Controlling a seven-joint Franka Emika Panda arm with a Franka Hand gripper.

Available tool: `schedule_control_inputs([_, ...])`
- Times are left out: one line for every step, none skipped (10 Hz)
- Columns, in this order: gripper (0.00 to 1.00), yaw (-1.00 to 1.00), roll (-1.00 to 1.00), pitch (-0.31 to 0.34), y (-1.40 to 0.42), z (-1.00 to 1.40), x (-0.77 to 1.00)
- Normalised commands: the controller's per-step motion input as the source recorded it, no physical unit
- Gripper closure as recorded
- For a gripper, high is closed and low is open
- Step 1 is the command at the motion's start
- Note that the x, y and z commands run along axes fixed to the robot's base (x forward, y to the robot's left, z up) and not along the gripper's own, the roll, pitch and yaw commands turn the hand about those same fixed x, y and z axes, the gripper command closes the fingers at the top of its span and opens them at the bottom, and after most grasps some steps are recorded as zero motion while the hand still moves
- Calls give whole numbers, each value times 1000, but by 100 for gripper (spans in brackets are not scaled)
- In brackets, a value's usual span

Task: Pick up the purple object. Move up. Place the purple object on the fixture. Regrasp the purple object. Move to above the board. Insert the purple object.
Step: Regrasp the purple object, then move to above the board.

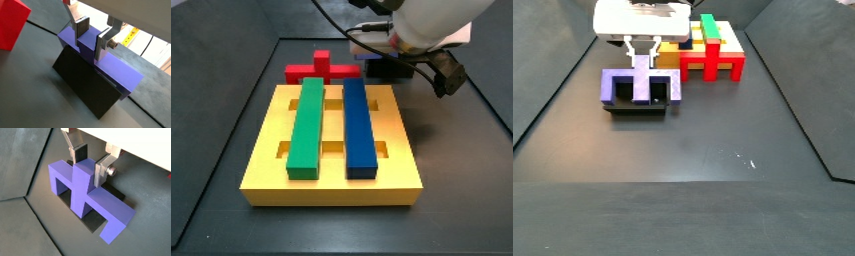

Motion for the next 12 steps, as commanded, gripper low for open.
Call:
schedule_control_inputs([100,0,0,0,0,0,0])
schedule_control_inputs([100,0,0,0,0,0,0])
schedule_control_inputs([100,0,0,0,0,0,0])
schedule_control_inputs([100,0,0,0,0,1400,0])
schedule_control_inputs([100,-24,15,26,39,1400,11])
schedule_control_inputs([100,-52,-58,47,45,1400,-19])
schedule_control_inputs([100,-28,-30,54,49,1400,-13])
schedule_control_inputs([100,-13,-15,80,36,1400,-2])
schedule_control_inputs([100,0,-8,77,33,1400,-3])
schedule_control_inputs([100,11,-4,78,43,1400,8])
schedule_control_inputs([100,26,-16,92,-4,715,12])
schedule_control_inputs([100,37,-8,94,-12,277,21])
